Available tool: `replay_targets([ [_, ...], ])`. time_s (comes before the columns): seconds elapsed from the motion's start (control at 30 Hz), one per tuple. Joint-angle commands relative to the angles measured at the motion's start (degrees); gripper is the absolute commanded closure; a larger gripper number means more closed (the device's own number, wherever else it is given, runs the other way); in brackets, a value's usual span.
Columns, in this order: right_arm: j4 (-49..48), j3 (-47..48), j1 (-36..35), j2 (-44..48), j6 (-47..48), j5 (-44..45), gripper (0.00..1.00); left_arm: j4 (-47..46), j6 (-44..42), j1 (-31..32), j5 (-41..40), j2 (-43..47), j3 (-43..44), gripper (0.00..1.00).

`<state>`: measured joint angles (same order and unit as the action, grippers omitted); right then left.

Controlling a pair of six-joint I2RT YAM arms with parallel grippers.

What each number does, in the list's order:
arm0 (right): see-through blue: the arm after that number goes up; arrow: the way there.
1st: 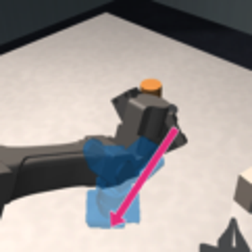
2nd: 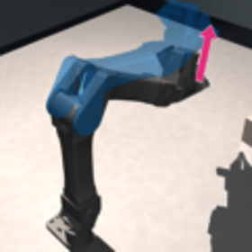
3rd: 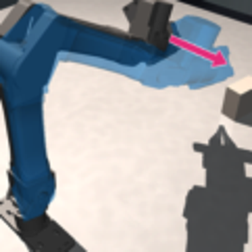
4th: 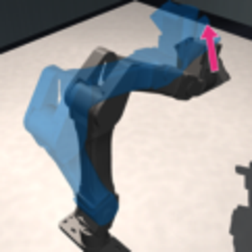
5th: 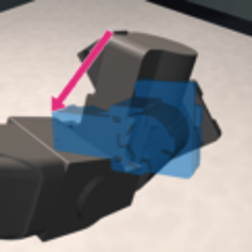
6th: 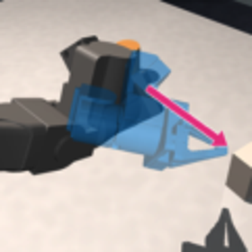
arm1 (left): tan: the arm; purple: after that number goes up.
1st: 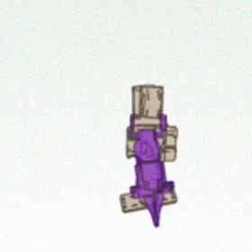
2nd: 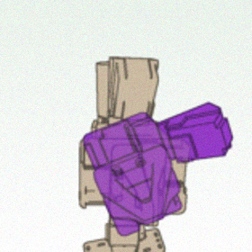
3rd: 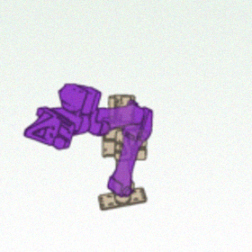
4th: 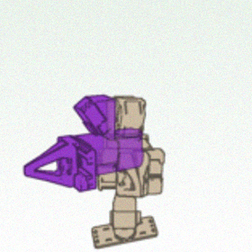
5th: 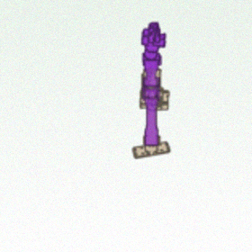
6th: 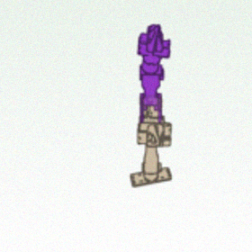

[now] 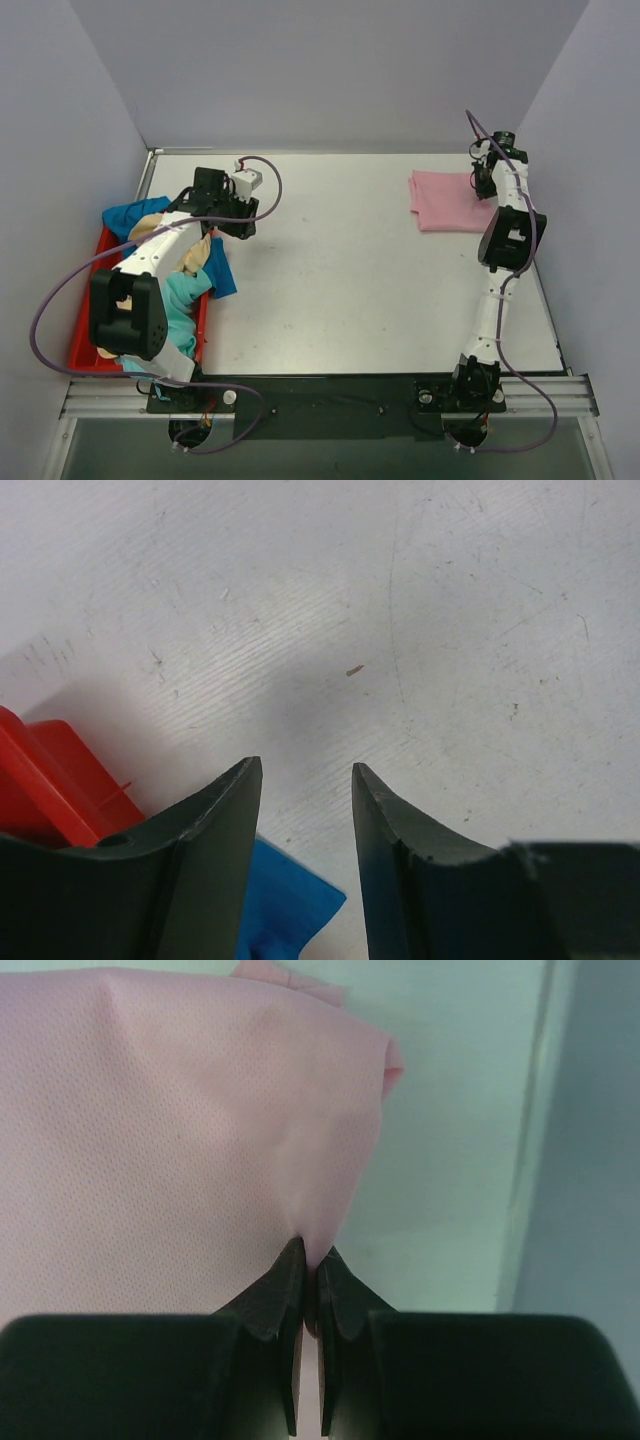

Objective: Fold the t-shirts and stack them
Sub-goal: Put the neatly folded tshirt into the corner of the board with the right arm

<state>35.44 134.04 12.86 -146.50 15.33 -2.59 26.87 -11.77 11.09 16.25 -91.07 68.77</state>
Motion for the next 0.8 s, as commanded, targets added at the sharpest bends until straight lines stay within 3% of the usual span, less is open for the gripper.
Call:
replay_targets([
  [0.0, -6.3, 3.6, 1.7, 0.1, 1.6, 6.4, 1.0, 1.2, -1.1, -0.5, -3.0, 1.8, 3.5, 0.49],
  [0.37, -11.9, 4.3, 2.2, -1.9, 4.4, 9.7, 0.99, 1.5, -2.4, -1.2, -5.5, 1.9, 3.9, 0.48],
  [0.4, -12.1, 4.0, 2.0, -1.5, 4.4, 10.1, 0.79, 1.6, -2.4, -1.1, -5.5, 1.9, 3.8, 0.48],
  [0.43, -12.5, 3.0, 1.9, -1.3, 4.4, 11.6, 0.69, 1.6, -2.6, -1.1, -5.4, 1.9, 3.8, 0.48],
  [0.5, -13.4, 0.8, 1.4, 0.3, 4.4, 13.1, 0.38, 1.5, -2.8, -1.2, -5.4, 2.0, 3.7, 0.48],
  [0.53, -14.1, 0.1, 1.3, 1.8, 3.7, 13.7, 0.05, 1.5, -2.8, -1.1, -5.4, 2.1, 3.5, 0.48],
  [0.77, -18.2, -11.4, -0.6, 13.3, -1.6, 17.5, 0.0, 2.0, -4.0, -1.2, -4.2, 5.2, 2.1, 0.48],
])
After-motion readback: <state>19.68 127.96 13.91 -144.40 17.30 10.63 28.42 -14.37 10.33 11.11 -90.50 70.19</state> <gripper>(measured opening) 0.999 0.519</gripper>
